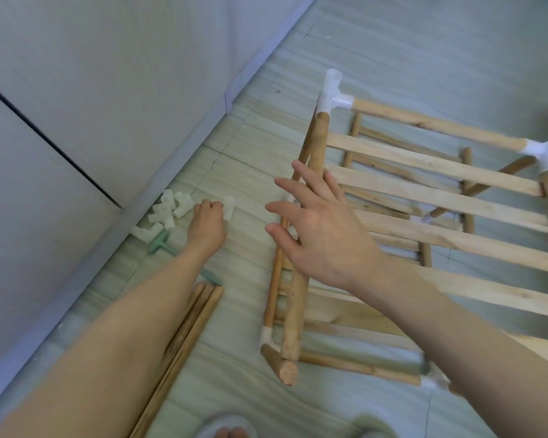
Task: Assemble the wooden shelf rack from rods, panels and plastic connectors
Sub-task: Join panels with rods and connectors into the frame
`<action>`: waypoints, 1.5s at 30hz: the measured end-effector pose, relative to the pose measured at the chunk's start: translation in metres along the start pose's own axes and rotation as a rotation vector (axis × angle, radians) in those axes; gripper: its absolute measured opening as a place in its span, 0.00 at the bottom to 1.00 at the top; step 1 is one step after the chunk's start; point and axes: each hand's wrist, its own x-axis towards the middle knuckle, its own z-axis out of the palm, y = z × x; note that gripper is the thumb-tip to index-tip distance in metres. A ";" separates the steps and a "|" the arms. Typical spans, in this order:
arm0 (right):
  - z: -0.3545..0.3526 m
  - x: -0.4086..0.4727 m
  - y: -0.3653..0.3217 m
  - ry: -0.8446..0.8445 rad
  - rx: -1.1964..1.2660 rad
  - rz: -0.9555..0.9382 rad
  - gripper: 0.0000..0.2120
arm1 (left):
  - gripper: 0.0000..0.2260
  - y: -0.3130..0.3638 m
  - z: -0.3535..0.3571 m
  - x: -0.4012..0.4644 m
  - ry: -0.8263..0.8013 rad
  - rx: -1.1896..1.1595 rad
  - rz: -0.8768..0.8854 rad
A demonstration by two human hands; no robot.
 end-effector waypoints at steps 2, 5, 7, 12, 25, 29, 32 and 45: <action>-0.001 -0.001 0.000 -0.002 0.003 0.005 0.19 | 0.17 -0.007 0.002 -0.005 0.029 -0.019 0.000; -0.005 -0.007 -0.001 0.003 0.007 -0.006 0.19 | 0.13 -0.011 -0.009 -0.016 0.087 -0.181 -0.031; -0.007 -0.013 -0.001 0.008 -0.001 -0.016 0.19 | 0.12 -0.007 -0.022 -0.032 0.148 -0.382 -0.067; -0.026 -0.054 -0.007 0.062 -0.017 0.010 0.18 | 0.08 0.019 -0.083 -0.103 0.225 -0.938 -0.056; -0.105 -0.151 -0.079 0.052 1.156 0.333 0.12 | 0.10 0.108 -0.222 -0.287 0.138 -1.222 0.405; -0.130 -0.164 -0.090 0.239 1.208 0.343 0.05 | 0.09 0.123 -0.233 -0.312 0.153 -1.205 0.403; -0.140 -0.169 -0.091 0.354 1.126 0.350 0.07 | 0.18 0.121 -0.236 -0.319 0.081 -1.111 0.422; -0.108 -0.169 -0.084 0.180 0.503 0.280 0.10 | 0.09 0.098 -0.197 -0.306 -0.068 -0.950 0.255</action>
